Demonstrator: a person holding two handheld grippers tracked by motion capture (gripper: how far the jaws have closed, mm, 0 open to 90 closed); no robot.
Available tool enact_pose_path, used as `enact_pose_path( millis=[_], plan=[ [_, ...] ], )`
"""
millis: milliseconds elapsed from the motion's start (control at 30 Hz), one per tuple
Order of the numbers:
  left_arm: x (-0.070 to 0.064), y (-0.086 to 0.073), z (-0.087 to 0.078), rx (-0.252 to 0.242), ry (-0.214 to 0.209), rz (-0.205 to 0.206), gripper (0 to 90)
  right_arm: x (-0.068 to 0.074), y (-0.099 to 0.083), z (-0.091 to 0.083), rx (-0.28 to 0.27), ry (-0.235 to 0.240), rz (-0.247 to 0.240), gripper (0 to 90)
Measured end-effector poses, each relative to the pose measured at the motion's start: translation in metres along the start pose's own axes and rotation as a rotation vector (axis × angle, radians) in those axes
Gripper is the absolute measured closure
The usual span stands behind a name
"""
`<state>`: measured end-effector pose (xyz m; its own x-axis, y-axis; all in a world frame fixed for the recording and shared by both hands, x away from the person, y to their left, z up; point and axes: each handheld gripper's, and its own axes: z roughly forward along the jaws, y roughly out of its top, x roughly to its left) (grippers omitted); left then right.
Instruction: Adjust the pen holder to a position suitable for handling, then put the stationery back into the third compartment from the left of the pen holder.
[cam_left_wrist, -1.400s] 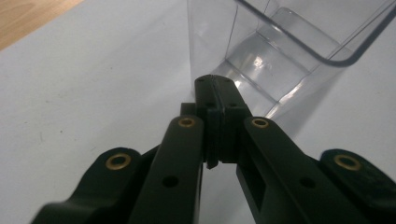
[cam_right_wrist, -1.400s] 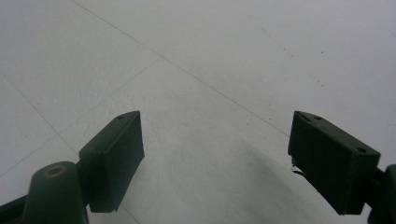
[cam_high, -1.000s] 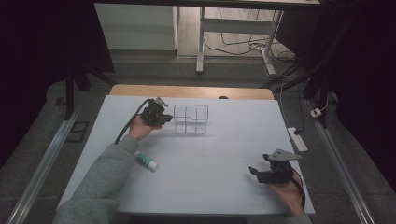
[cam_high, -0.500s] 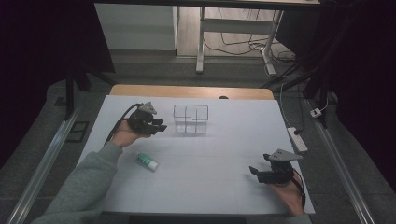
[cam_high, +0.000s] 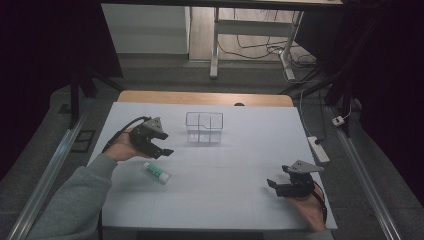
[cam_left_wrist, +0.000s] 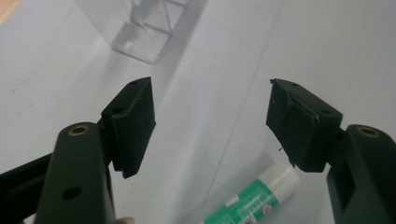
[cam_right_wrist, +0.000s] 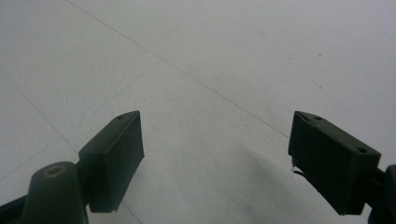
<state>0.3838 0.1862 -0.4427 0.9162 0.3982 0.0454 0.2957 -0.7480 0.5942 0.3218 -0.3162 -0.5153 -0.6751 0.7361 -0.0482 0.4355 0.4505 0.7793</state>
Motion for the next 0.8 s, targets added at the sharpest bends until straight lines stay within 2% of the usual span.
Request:
enact_pose_path(
  millis=[133, 433, 633, 800],
  plan=[
    [-0.005, 0.0, -0.003, 0.012, -0.034, 0.056, 32.1, 0.0, 0.0, 0.001, 0.003, 0.004, -0.001, 17.5],
    [-0.017, 0.0, -0.003, 0.047, -0.091, 0.155, 31.6, 0.0, 0.0, 0.001, 0.01, 0.001, -0.004, 17.5],
    [-0.022, -0.001, 0.003, 0.072, -0.107, 0.182, 30.8, 0.0, 0.0, 0.001, 0.009, 0.006, -0.001, 17.5],
    [-0.026, -0.005, 0.011, 0.098, -0.142, 0.195, 31.5, 0.001, 0.0, 0.001, 0.01, 0.009, -0.004, 17.5]
  ],
)
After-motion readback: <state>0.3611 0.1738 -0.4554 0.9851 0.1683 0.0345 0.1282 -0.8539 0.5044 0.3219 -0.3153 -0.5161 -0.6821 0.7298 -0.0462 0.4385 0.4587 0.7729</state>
